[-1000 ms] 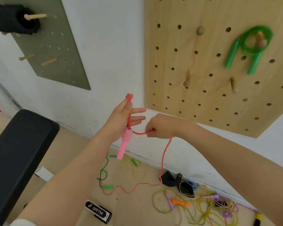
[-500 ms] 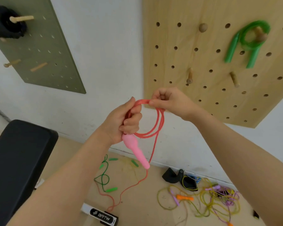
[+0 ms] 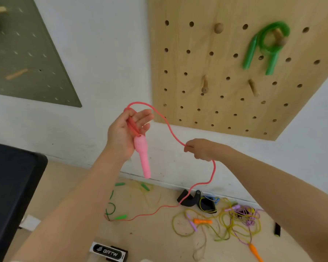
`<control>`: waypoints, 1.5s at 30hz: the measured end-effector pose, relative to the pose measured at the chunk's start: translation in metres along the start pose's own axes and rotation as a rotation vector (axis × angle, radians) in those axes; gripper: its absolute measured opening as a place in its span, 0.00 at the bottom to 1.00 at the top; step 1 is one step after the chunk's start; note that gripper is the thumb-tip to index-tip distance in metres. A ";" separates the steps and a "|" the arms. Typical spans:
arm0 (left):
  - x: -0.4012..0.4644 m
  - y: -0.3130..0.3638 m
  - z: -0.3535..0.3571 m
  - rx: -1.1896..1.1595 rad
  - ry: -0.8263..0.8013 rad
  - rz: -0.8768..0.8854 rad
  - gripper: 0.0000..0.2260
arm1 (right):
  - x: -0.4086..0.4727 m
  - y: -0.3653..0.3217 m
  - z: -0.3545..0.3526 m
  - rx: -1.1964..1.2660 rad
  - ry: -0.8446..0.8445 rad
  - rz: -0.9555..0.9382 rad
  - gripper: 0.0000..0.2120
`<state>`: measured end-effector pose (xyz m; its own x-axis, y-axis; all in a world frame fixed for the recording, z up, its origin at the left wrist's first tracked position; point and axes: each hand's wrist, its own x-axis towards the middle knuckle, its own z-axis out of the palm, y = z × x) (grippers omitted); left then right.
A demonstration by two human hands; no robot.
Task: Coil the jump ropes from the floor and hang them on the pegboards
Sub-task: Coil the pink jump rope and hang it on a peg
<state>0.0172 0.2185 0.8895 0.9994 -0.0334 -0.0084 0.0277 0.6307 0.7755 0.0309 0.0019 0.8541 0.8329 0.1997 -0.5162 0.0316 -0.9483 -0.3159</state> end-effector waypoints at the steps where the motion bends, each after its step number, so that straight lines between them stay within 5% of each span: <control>1: 0.004 -0.009 0.007 0.080 -0.043 -0.023 0.14 | -0.001 -0.008 0.000 -0.136 -0.001 -0.032 0.12; 3: 0.011 -0.024 0.018 0.285 -0.100 -0.065 0.10 | -0.013 -0.026 -0.005 -0.312 -0.038 -0.111 0.13; 7: 0.010 -0.050 0.041 0.648 -0.238 -0.179 0.17 | -0.032 -0.040 -0.020 -0.377 -0.031 -0.311 0.17; 12: 0.004 -0.069 0.068 0.671 -0.337 -0.235 0.14 | -0.064 -0.017 -0.062 -0.158 0.131 -0.407 0.10; 17: 0.007 -0.077 0.085 0.677 -0.445 -0.296 0.04 | -0.079 0.025 -0.086 0.084 0.478 -0.370 0.09; 23: 0.006 -0.079 0.106 0.231 -0.709 -0.441 0.14 | -0.078 0.063 -0.086 0.555 0.540 -0.451 0.15; 29: 0.011 -0.078 0.109 -0.460 -0.816 -0.320 0.12 | -0.047 0.111 -0.058 0.798 0.130 -0.365 0.10; 34: 0.017 -0.061 0.094 -0.597 -0.448 -0.132 0.13 | -0.035 0.163 -0.042 0.425 0.221 -0.077 0.06; 38: 0.015 -0.066 0.097 -0.476 -0.052 0.041 0.20 | -0.039 0.196 -0.037 0.674 0.369 0.136 0.12; 40: 0.014 -0.079 0.106 -0.361 -0.019 0.007 0.19 | -0.043 0.190 -0.039 0.630 0.287 0.176 0.15; 45: 0.014 -0.110 0.132 0.230 -0.052 -0.074 0.10 | -0.070 0.118 -0.037 -0.244 -0.146 0.107 0.15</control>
<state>0.0250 0.0464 0.8874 0.9923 -0.1163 -0.0428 0.0893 0.4324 0.8972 -0.0027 -0.1334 0.8823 0.7509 0.1120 -0.6509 0.0942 -0.9936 -0.0623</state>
